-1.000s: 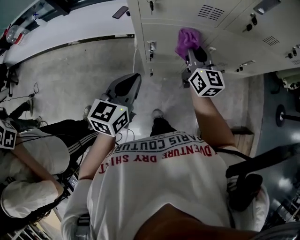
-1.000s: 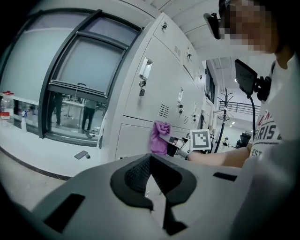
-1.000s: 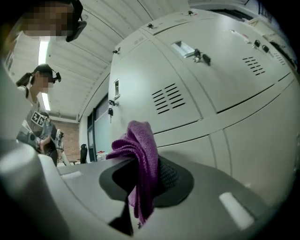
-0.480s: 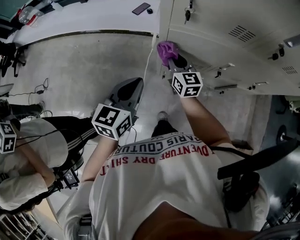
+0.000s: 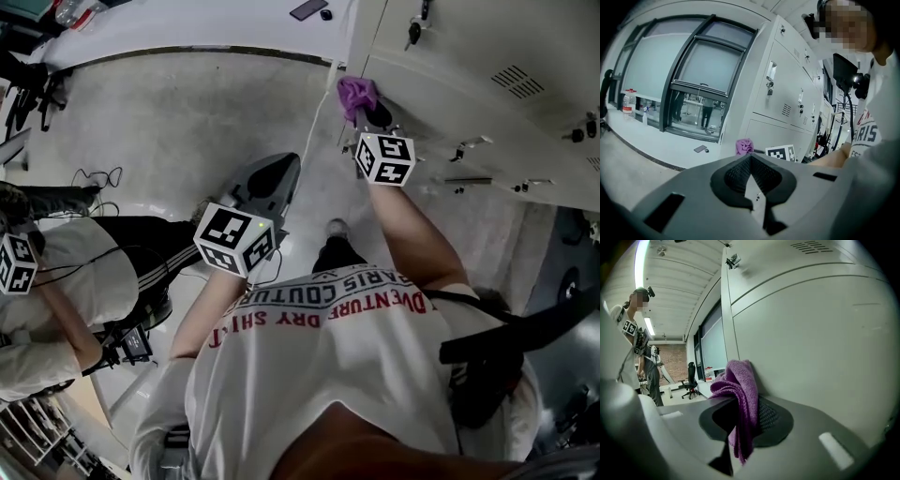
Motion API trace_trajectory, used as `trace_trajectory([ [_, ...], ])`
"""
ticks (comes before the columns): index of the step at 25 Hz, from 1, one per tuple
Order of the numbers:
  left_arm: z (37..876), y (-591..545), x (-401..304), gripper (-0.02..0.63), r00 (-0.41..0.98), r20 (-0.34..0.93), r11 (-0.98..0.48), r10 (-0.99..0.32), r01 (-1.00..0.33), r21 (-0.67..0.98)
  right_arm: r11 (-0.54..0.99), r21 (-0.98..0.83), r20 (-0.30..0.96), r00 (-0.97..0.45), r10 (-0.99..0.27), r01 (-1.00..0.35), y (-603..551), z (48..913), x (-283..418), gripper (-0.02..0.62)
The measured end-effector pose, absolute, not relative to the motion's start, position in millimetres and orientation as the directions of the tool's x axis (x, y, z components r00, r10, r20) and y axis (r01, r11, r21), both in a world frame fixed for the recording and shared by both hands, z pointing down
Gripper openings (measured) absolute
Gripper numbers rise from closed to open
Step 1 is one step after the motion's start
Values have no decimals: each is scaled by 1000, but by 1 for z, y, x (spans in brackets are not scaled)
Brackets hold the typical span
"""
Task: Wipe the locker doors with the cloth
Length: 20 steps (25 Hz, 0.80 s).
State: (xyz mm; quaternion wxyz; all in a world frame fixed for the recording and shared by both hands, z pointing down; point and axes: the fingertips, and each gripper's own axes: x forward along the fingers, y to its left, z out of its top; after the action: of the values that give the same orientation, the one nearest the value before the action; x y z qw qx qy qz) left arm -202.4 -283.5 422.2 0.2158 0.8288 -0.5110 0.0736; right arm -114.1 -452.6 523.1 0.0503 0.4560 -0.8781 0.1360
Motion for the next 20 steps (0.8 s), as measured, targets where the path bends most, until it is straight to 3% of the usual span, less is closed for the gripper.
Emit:
trace_trajectory([
  [8,426,-284,-182,-2,503,338,-414,-796,-859,303,517,-179,212,-546,-811,-837,-452,516,-85,49],
  [20,436,-289,-131,-1,583,342,-482,-737,-808,340,333,-139,220,-356,-908,-933,-448,523,48,49],
])
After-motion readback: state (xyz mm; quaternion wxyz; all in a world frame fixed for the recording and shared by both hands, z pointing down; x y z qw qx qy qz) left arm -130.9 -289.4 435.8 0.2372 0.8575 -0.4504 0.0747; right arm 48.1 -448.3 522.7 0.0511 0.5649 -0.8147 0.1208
